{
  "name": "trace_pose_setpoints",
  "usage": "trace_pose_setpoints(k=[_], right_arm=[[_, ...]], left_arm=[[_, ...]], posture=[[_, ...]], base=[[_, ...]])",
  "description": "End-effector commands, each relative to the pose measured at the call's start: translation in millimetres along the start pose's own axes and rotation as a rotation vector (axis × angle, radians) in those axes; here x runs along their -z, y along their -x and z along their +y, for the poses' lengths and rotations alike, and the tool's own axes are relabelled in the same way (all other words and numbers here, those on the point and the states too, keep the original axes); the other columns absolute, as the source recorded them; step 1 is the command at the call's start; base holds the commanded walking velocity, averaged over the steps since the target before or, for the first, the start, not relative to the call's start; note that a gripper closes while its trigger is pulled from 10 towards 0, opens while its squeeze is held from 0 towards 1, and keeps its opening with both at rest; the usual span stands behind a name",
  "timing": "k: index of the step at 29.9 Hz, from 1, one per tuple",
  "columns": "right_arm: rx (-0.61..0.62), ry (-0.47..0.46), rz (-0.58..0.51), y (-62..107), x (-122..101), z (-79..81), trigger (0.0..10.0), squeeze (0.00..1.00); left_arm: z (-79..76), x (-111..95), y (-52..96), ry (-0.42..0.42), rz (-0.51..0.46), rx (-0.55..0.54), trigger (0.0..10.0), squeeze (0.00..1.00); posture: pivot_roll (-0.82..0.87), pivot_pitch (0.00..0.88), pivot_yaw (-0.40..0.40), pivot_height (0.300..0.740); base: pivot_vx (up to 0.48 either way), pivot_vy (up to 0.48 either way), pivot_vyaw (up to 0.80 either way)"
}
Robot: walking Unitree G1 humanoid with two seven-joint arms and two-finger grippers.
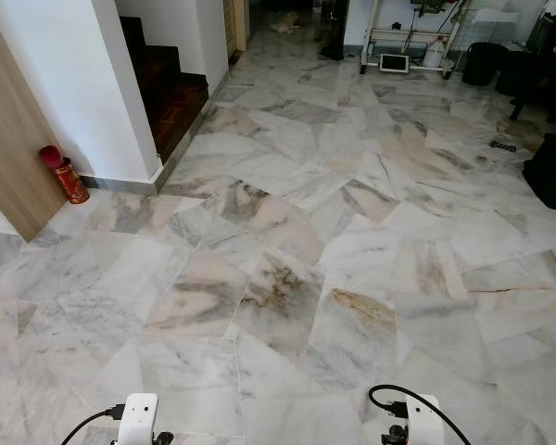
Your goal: Move the pillow to the sofa from floor
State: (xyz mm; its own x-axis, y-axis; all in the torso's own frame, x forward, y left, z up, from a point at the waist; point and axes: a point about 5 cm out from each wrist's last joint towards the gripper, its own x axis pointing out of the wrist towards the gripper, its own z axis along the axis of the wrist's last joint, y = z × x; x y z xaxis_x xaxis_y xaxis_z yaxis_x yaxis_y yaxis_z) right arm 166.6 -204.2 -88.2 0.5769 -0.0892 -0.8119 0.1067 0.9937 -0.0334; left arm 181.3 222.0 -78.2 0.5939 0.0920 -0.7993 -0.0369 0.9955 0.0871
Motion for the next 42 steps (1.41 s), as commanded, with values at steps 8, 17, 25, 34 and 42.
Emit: trace_pose_setpoints(k=[8, 17, 25, 34, 42], right_arm=[[-0.099, -0.186, -0.046, -8.6, -43.3, 61.2, 10.0, 0.0], [-0.104, -0.168, -0.036, -8.6, -42.6, 62.2, 10.0, 0.0], [-0.108, -0.158, -0.028, -8.5, -41.3, 63.9, 10.0, 0.0], [-0.113, -0.158, -0.029, -8.4, -41.7, 64.8, 10.0, 0.0], [-0.114, -0.181, -0.039, -8.3, -42.8, 66.4, 10.0, 0.0]], left_arm=[[-10.1, 20.7, 3.4, -0.016, 0.074, 0.062, 10.0, 0.0], [-9.4, 24.5, 4.4, -0.025, 0.085, 0.062, 10.0, 0.0], [-7.0, 26.4, 5.1, -0.031, 0.09, 0.061, 10.0, 0.0], [-4.0, 27.4, 5.6, -0.033, 0.096, 0.057, 10.0, 0.0], [-0.4, 30.6, 6.8, -0.036, 0.106, 0.053, 10.0, 0.0]], posture=[[-0.03, 0.0, -0.059, 0.74], [-0.03, 0.0, -0.053, 0.74], [-0.03, 0.0, -0.05, 0.74], [-0.03, 0.0, -0.046, 0.74], [-0.03, 0.0, -0.041, 0.74]], base=[[-0.283, 0.0, 0.0], [-0.329, 0.0, 0.0], [-0.33, 0.0, 0.0], [-0.33, 0.0, 0.0], [-0.33, 0.0, 0.0]])
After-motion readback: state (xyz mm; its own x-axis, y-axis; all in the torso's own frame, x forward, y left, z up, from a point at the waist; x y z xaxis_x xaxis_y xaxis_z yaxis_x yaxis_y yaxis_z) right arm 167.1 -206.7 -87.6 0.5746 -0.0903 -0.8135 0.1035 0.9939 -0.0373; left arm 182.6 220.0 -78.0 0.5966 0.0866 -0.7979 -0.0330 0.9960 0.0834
